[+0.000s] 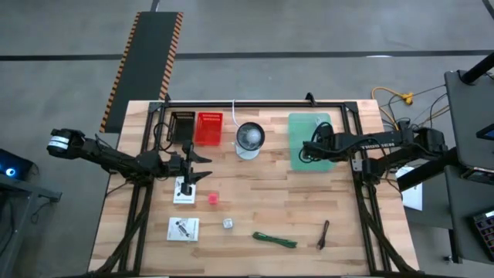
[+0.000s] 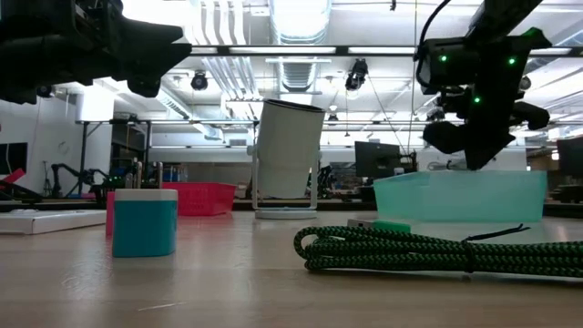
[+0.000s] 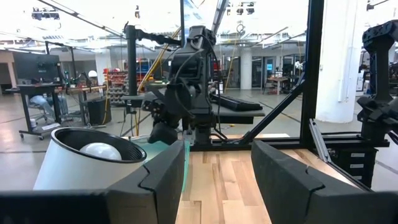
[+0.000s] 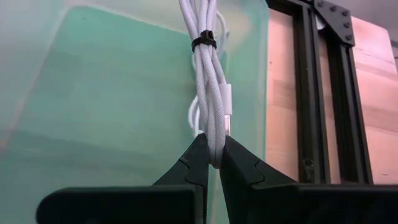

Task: Pick and place items into bin
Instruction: Put the white charger cable into the green bin

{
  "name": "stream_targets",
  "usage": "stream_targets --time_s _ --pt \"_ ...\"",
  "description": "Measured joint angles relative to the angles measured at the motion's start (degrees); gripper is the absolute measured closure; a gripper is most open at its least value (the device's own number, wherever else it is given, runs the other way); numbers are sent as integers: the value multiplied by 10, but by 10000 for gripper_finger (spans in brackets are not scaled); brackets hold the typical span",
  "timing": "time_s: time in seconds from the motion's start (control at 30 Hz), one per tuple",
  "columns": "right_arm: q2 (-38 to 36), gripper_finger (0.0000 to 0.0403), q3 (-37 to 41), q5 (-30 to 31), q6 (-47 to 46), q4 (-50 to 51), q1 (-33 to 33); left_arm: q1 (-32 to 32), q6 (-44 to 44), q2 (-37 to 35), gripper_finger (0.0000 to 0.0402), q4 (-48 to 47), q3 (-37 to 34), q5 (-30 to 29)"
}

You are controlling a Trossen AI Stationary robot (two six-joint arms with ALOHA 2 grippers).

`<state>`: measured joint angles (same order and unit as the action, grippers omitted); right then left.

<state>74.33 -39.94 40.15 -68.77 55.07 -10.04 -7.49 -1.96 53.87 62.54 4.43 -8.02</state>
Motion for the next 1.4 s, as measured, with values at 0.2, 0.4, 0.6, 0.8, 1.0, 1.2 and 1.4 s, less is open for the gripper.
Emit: stream_targets --time_s 0.2,0.4,0.6,0.8,1.0,1.2,1.4 --pt "2 390 0 -3 8 -3 -27 0 0 0 230 0 0 0" --pt "2 390 0 -3 20 -30 -34 0 0 0 230 0 0 0" --pt "2 390 0 -4 23 -36 -34 0 0 0 230 0 0 0" --pt "2 390 8 -25 28 -52 -38 0 0 0 230 0 0 0" --pt "2 390 29 -28 30 -76 -40 0 0 0 230 0 0 0" --pt "2 390 50 -32 52 -125 -52 0 0 0 230 0 0 0" --pt "2 390 58 -32 79 -154 -64 0 0 0 230 0 0 0"
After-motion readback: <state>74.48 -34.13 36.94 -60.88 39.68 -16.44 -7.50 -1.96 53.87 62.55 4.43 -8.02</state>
